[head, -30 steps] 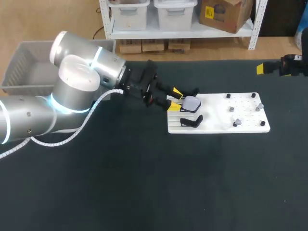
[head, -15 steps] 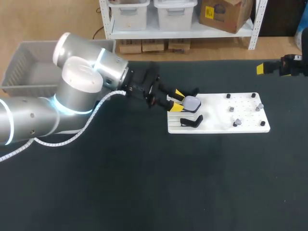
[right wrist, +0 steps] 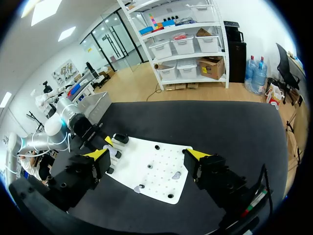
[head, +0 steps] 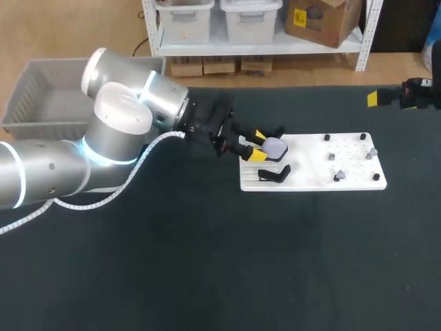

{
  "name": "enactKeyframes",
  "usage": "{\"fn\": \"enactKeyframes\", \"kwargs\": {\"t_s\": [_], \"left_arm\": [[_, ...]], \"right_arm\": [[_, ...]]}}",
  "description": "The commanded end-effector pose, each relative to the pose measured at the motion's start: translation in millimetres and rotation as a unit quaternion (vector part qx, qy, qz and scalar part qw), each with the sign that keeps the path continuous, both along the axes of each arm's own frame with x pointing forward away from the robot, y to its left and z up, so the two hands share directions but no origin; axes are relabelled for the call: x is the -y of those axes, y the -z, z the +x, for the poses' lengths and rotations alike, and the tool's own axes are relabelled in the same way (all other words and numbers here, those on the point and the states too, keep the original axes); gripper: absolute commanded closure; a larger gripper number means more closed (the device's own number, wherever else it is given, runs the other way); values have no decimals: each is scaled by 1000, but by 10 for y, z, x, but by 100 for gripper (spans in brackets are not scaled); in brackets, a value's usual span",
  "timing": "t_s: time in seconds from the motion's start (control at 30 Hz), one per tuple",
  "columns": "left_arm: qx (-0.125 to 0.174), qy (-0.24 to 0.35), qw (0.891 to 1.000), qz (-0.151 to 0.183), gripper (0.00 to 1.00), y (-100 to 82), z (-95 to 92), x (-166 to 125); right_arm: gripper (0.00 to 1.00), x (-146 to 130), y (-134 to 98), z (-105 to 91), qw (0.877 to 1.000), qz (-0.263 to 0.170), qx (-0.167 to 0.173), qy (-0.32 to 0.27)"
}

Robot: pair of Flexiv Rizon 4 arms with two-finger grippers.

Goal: Pick up each earbud case from the left stands, insert the matching earbuds, close the lid, and place the case in the box.

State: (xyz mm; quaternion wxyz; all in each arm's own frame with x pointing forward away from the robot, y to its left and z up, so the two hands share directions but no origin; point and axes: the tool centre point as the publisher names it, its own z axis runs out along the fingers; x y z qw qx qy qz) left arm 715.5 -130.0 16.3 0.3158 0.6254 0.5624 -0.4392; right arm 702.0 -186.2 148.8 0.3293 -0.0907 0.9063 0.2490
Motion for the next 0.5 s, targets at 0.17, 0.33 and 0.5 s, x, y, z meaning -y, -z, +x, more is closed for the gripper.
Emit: {"fn": "enactKeyframes", "kwargs": {"t_s": [0.17, 0.33, 0.5], "left_arm": [[-2, 5, 1000, 3, 55, 19, 29, 57], [-1, 4, 1000, 4, 55, 22, 14, 75], [-2, 2, 1000, 5, 57, 27, 7, 86]], "right_arm": [[0, -1, -6, -6, 1000, -1, 0, 1], [0, -1, -6, -6, 1000, -1, 0, 1], [0, -1, -6, -6, 1000, -1, 0, 1]]}}
